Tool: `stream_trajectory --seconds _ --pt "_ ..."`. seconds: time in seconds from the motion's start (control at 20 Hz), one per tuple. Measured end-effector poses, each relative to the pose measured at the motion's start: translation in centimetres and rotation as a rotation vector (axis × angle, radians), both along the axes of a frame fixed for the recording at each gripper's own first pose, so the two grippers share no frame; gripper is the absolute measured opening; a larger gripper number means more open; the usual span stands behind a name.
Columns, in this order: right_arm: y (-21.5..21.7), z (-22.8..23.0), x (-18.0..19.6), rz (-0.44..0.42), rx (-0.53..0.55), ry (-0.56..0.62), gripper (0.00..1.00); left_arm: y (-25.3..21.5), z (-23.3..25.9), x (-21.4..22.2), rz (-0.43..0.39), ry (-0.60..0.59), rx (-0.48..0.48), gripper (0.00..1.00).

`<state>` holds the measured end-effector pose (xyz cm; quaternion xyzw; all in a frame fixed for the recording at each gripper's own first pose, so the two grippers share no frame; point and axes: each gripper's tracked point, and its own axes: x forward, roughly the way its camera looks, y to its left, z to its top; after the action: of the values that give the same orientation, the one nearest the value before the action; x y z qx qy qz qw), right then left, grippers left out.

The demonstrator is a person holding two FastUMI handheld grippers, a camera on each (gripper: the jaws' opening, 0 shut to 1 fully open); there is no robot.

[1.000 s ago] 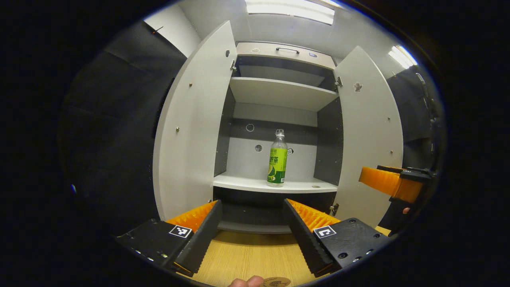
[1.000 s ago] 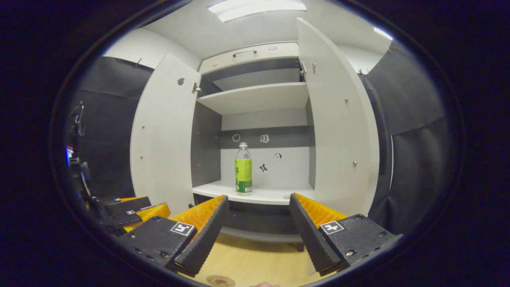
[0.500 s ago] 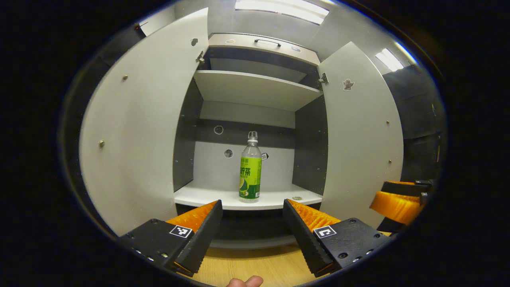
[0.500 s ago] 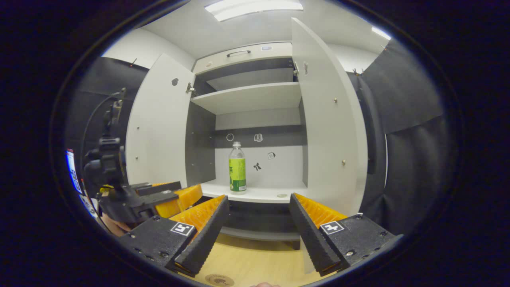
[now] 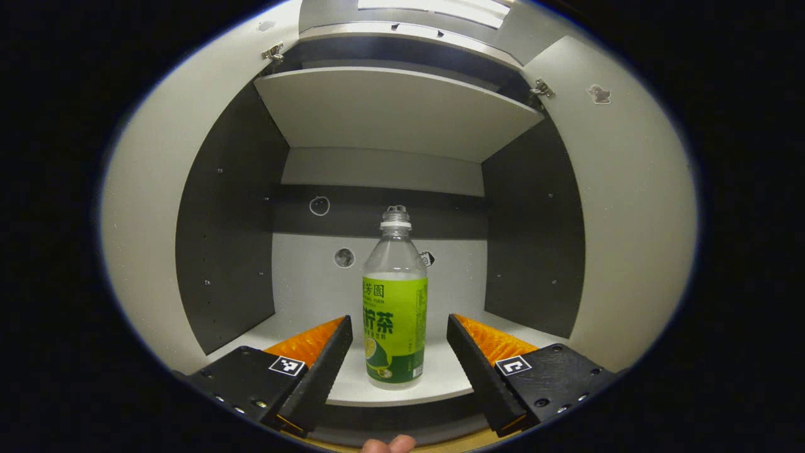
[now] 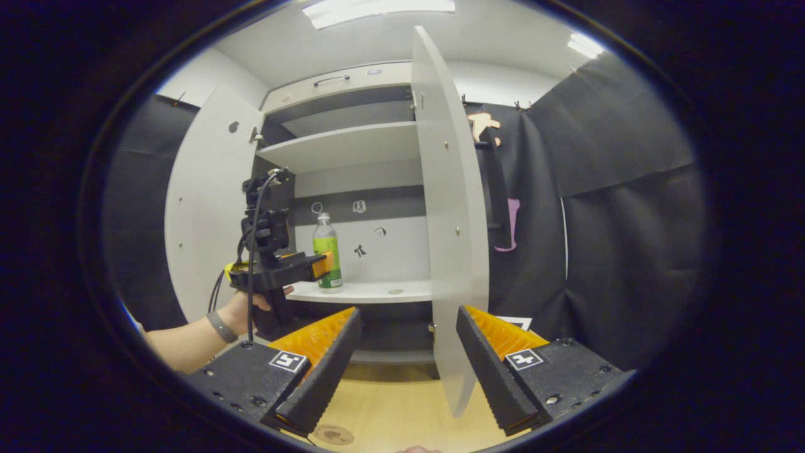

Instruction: Grasp the bottle in the cabinet with the left hand and place it on the coaster, then close the right door with the right hand and the left door with the left hand.

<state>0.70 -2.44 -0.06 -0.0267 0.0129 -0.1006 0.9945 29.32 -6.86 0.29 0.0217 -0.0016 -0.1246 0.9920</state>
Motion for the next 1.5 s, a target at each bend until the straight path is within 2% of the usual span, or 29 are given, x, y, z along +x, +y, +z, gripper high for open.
stream_trajectory --seconds 0.05,0.2,0.45,0.5,0.55,0.8,0.95,1.0,1.05,1.2,1.4,1.45,1.5 --pt "-0.4 -0.2 0.1 -0.014 -0.002 0.008 1.00 0.0 0.2 0.5 0.001 -0.010 0.002 0.94" --pt "-0.8 -0.6 0.7 -0.028 0.000 0.019 1.00 -0.6 0.3 1.6 -0.016 -0.021 -0.001 0.95" --pt "-0.7 -0.5 0.8 -0.024 -0.021 0.017 1.00 -0.5 0.1 2.7 -0.001 -0.004 -0.009 0.95" --pt "-0.7 -0.4 0.8 -0.022 -0.022 0.015 0.99 -0.4 0.2 2.5 0.017 -0.001 -0.012 0.83" --pt "-0.7 -0.3 0.8 -0.019 -0.020 0.013 1.00 -0.4 -0.1 2.8 0.019 0.004 -0.008 0.77" --pt "-0.7 -0.3 0.6 -0.007 -0.010 0.011 1.00 -0.4 0.7 0.9 -0.009 0.019 -0.040 0.73" --pt "-0.3 0.1 0.4 0.015 -0.001 0.003 0.96 -0.2 1.6 -1.4 -0.025 0.006 -0.044 0.73" --pt "0.0 0.1 0.3 0.028 0.005 0.000 1.00 -0.1 2.0 -2.4 -0.028 -0.001 -0.040 0.73" --pt "0.4 0.2 0.2 0.043 0.013 0.001 0.97 0.0 2.3 -3.6 -0.031 -0.006 -0.035 0.73" --pt "1.6 1.1 0.0 0.098 0.020 -0.011 1.00 -0.3 2.0 -7.9 -0.048 -0.008 -0.030 0.73" --pt "2.3 3.6 -0.6 0.133 -0.007 -0.050 0.99 -0.5 -1.2 -14.5 -0.066 0.009 -0.003 0.73" --pt "2.6 4.3 -0.8 0.140 -0.004 -0.064 0.99 -0.4 -2.4 -16.1 -0.059 0.008 0.013 0.77" --pt "2.9 4.8 -1.1 0.147 0.001 -0.078 0.99 -0.2 -3.8 -17.5 -0.044 0.008 0.034 0.73"
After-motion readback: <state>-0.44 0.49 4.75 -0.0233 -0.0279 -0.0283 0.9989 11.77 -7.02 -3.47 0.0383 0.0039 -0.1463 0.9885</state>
